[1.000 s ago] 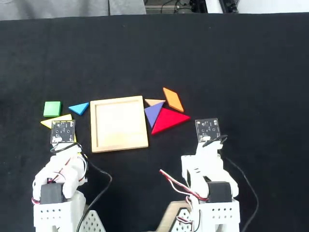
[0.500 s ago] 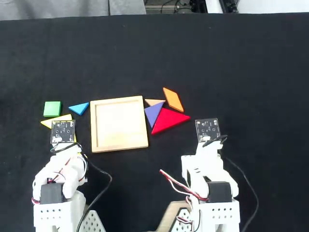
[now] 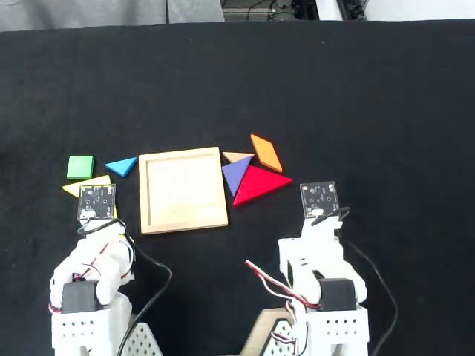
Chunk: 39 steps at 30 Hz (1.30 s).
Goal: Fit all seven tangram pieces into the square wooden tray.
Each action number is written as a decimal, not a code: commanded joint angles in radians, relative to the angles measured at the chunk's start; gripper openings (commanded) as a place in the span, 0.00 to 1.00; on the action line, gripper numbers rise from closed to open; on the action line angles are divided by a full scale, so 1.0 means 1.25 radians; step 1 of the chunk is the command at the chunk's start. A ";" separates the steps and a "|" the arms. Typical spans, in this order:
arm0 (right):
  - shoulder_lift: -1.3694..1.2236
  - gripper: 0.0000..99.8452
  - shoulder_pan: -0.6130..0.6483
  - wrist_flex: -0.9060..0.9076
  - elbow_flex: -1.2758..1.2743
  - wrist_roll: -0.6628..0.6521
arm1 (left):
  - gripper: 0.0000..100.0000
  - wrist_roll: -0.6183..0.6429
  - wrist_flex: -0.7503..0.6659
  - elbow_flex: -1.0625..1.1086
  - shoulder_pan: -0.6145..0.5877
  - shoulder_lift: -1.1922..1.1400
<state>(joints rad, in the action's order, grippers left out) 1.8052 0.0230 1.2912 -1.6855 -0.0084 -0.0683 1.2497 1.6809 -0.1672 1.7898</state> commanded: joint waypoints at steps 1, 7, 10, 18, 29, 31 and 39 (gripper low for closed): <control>0.062 0.01 0.002 0.006 0.001 -0.006 | 0.04 -0.002 0.005 0.015 0.008 0.005; 0.062 0.01 0.002 0.006 0.001 -0.006 | 0.04 -0.002 0.005 0.015 0.007 0.005; 0.062 0.01 0.002 0.006 0.001 -0.006 | 0.04 -0.002 0.005 0.015 0.012 0.005; 0.062 0.01 0.005 0.006 0.001 -0.005 | 0.04 -0.002 0.005 0.015 0.012 0.005; 0.062 0.01 0.005 0.006 0.001 -0.004 | 0.04 -0.002 -0.119 0.015 0.012 0.007; 0.062 0.01 0.012 0.006 0.001 -0.002 | 0.04 -0.005 -0.205 0.015 0.012 0.007; 0.068 0.01 0.015 -0.001 0.001 -0.007 | 0.04 -0.002 -0.473 0.015 0.028 0.002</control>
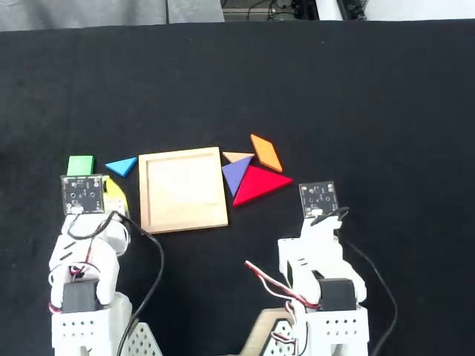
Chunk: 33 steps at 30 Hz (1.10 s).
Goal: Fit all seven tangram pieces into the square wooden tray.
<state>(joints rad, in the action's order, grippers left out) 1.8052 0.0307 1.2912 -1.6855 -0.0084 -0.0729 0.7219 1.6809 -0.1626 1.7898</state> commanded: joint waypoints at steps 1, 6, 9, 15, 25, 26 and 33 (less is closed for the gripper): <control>0.068 0.01 0.009 -0.001 0.001 -0.007 | 0.04 0.001 -0.039 0.015 0.036 0.002; 0.068 0.02 0.002 -0.140 0.001 -0.005 | 0.04 0.001 -0.022 0.015 0.091 0.006; 0.068 0.02 0.002 -0.311 0.001 -0.004 | 0.04 -0.004 -0.020 0.015 0.137 0.000; 0.068 0.02 0.002 -0.536 0.001 -0.005 | 0.04 -0.005 -0.006 0.015 0.126 -0.001; 0.068 0.02 0.000 -0.567 0.001 -0.045 | 0.04 -0.179 0.080 0.015 0.072 0.007; 0.068 0.02 -0.012 -0.574 0.001 -0.086 | 0.04 -0.178 0.080 0.015 0.066 0.007; 0.068 0.02 -0.079 -0.610 0.001 -0.258 | 0.04 -0.177 0.079 0.015 0.017 0.007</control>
<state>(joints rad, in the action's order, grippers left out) 1.8052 -0.0399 0.5547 -1.6855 -0.2800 -0.2846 0.8201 1.6809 -0.1258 1.7898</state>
